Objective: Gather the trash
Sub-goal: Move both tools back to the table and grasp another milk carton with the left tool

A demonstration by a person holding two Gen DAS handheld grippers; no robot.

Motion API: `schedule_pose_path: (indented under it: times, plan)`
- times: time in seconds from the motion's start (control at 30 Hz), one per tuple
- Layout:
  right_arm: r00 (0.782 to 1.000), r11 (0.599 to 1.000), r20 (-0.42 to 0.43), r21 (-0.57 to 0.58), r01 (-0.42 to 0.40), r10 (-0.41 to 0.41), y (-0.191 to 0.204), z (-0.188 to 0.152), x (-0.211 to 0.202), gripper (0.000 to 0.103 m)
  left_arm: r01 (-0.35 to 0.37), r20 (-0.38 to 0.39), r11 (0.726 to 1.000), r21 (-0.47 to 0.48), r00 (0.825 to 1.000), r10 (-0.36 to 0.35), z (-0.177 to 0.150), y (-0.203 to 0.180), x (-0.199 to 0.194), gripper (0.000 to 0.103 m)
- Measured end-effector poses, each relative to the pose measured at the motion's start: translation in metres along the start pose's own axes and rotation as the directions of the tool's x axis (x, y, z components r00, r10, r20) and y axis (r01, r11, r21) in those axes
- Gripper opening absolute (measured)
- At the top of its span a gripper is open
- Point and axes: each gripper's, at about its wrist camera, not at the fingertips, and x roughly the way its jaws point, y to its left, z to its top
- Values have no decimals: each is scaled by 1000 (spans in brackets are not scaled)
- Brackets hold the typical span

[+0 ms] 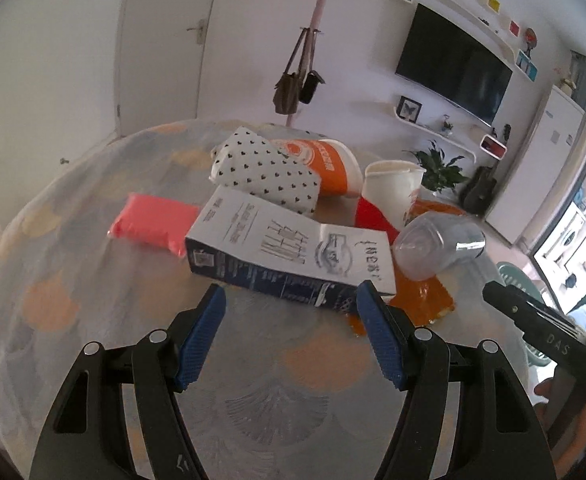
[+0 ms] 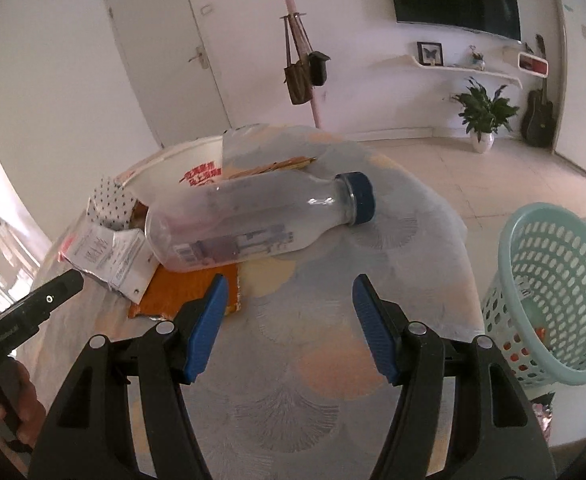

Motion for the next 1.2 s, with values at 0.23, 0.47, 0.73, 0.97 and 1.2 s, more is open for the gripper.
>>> schedule_pose_path:
  times: [0.23, 0.47, 0.73, 0.97, 1.2]
  plan:
    - [1000, 1000, -18, 8, 11, -10, -3, -1, 5, 61, 17, -2, 999, 41, 1000, -17, -13, -10, 3, 74]
    - [999, 1000, -31, -2, 14, -15, -1, 0, 9, 61, -51, 6, 992, 119, 999, 51, -4, -40, 17, 75]
    - [999, 1000, -49, 9, 7, -6, -3, 0, 12, 61, -234, 4, 943, 238, 971, 240, -2, -70, 37, 75]
    - [999, 1000, -53, 9, -6, 7, -5, 1, 15, 61, -238, 26, 957, 167, 971, 237, -2, -43, 8, 70]
    - [999, 1000, -54, -2, 0, 0, -3, 0, 15, 61, -63, 39, 998, 16, 997, 62, 32, 21, -3, 78]
